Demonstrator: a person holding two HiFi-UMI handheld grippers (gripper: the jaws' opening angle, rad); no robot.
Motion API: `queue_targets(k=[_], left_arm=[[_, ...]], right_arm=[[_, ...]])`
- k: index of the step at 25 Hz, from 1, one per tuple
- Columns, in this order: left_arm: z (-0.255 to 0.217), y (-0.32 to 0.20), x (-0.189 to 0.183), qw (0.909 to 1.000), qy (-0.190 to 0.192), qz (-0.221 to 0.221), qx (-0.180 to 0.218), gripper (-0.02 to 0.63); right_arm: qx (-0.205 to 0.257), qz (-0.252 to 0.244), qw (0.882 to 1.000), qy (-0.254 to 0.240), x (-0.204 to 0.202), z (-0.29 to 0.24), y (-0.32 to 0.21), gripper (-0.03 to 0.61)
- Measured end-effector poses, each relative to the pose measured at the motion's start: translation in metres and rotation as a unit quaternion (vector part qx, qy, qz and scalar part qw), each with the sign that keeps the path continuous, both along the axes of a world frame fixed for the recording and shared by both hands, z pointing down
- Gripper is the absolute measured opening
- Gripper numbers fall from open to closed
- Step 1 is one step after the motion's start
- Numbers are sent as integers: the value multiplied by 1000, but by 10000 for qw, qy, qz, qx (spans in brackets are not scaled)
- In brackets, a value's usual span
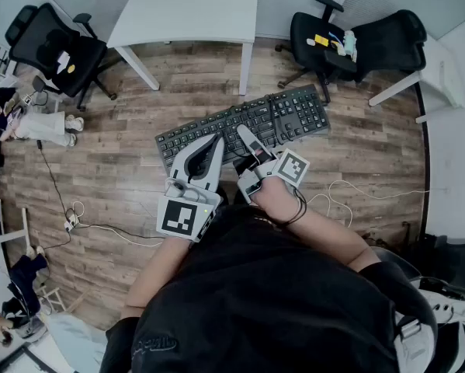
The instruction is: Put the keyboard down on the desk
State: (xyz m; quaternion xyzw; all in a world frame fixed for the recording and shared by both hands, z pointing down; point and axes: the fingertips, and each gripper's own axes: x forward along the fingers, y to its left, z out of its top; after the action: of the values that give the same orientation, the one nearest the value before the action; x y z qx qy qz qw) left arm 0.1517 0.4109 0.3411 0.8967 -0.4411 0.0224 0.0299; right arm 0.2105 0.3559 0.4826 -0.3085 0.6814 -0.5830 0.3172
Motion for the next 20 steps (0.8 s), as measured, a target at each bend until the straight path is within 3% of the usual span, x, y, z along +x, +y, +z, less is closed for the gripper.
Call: queue_targets(k=[20], left_arm=[[4, -32, -11, 9999, 92, 59, -81, 15]], right_arm=[[66, 5, 10000, -2, -15, -5, -28, 84]])
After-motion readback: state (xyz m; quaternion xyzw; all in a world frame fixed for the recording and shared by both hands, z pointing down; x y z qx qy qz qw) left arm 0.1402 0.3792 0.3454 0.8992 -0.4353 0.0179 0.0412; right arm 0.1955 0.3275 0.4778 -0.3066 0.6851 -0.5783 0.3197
